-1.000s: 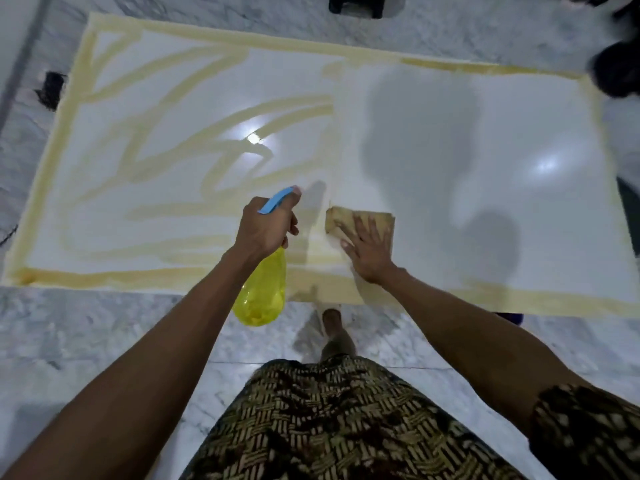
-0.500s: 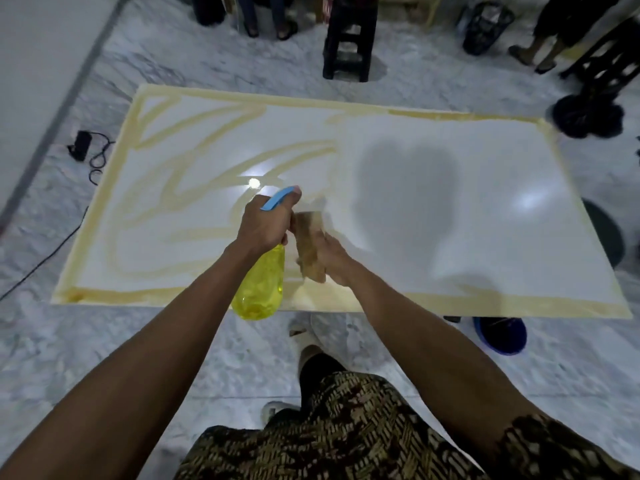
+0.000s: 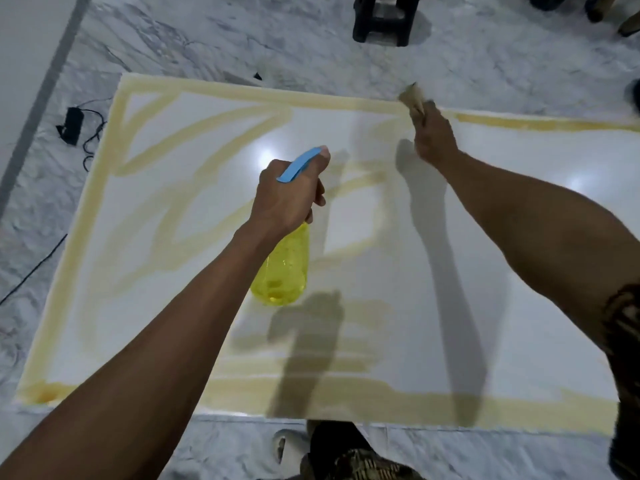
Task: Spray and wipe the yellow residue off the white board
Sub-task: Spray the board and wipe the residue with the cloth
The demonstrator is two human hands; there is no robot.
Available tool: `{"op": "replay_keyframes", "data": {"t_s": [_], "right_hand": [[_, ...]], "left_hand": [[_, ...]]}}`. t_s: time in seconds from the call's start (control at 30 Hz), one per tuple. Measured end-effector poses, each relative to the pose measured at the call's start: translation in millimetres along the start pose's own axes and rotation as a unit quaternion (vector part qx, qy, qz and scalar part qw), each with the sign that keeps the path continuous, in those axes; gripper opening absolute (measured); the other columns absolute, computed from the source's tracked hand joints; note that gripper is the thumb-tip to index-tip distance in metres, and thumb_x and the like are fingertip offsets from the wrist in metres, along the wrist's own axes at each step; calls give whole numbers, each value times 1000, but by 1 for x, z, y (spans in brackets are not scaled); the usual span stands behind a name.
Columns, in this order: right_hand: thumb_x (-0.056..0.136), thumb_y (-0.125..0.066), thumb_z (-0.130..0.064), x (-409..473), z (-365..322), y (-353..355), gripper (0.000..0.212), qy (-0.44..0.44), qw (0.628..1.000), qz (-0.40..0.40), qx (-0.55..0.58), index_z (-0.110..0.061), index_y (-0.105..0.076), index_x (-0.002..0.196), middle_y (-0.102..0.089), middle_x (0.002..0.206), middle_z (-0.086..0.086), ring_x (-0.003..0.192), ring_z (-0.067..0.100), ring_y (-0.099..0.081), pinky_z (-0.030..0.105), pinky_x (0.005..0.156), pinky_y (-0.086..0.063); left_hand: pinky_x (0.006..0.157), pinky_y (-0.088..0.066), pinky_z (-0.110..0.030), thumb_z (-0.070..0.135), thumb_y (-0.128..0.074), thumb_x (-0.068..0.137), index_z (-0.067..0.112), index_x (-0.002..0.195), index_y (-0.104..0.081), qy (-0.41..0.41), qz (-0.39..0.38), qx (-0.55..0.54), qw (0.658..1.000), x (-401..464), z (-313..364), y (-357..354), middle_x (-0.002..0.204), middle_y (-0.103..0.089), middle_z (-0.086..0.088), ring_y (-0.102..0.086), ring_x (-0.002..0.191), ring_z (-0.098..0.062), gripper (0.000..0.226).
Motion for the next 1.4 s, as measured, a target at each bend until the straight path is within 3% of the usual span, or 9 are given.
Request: {"op": "replay_keyframes", "data": {"t_s": [0.13,0.23,0.47,0.7,1.0,1.07,1.13,1.23,1.4], "right_hand": [[100,-20,-58,69,29,-74,69,-8,972,-134,-194,-23,-14,159,-8,166,15,151,41,-9,67,118,-9],[107,-20,-45,39,30,-98,56,48,963,-113,-241,-28,-9,159,1,168,10,153,37,4,58,119,6],[90,-1,-60,-67,50,-112,73,92,959,-111,-245,-29,-13,155,-12,166,8,153,38,-4,61,118,5],[104,-14,-55,-223,86,-127,56,151,957,-125,-216,-33,-29,153,-37,158,12,145,45,-31,72,111,-21],[100,2,-60,-422,72,-142,68,130,949,-194,-213,-27,-26,153,-33,159,14,145,47,-28,71,110,-20],[96,3,-62,-437,60,-140,76,102,938,-265,-200,-23,-21,157,-17,166,11,152,41,-13,63,118,-10],[102,-14,-60,-440,34,-118,73,54,939,-330,-74,-13,-29,155,-28,161,14,147,32,-28,51,120,-20],[107,-27,-49,-419,5,-71,54,-65,948,-263,170,-11,-56,132,-61,130,11,117,23,-57,35,100,-42],[108,-31,-34,-329,-8,-23,47,-187,834,-157,494,-3,-62,126,-66,125,20,111,35,-66,53,98,-54]], "left_hand": [[54,-53,-32,52,-61,103,24,91,-78,11,-8,7,1000,59,-20,-11,74,-75,-12,-71,79,-48,35],[55,-53,-32,53,-61,102,16,82,-77,31,-19,20,999,75,-33,-15,77,-76,-15,-71,76,-47,44],[59,-53,-34,54,-60,103,13,97,-81,58,-34,49,997,49,-50,-20,76,-77,-13,-59,49,-25,47],[60,-53,-33,54,-61,103,8,66,-70,78,-44,49,995,-31,-67,-15,73,-76,-14,-61,51,-27,59],[65,-55,-39,52,-62,103,9,65,-69,86,-69,57,992,-146,-101,-1,73,-76,-15,-63,58,-33,58],[65,-55,-38,52,-61,103,14,64,-68,74,-74,64,992,-158,-102,1,76,-77,-18,-63,57,-30,55],[61,-55,-34,50,-60,104,17,68,-68,65,-77,69,993,-165,-95,5,80,-77,-20,-61,51,-25,50],[56,-53,-26,52,-59,104,5,73,-71,52,-66,80,993,-159,-79,9,79,-78,-18,-59,43,-18,58],[59,-56,-32,53,-61,102,3,80,-75,27,-54,66,996,-127,-47,15,78,-78,-15,-64,52,-21,56]]}}
Point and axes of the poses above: each hand's wrist, its own x-axis towards the middle knuckle, its own y-axis out of the back of the hand, z = x × y, the point moved 1 cm from there along x, towards the middle knuckle
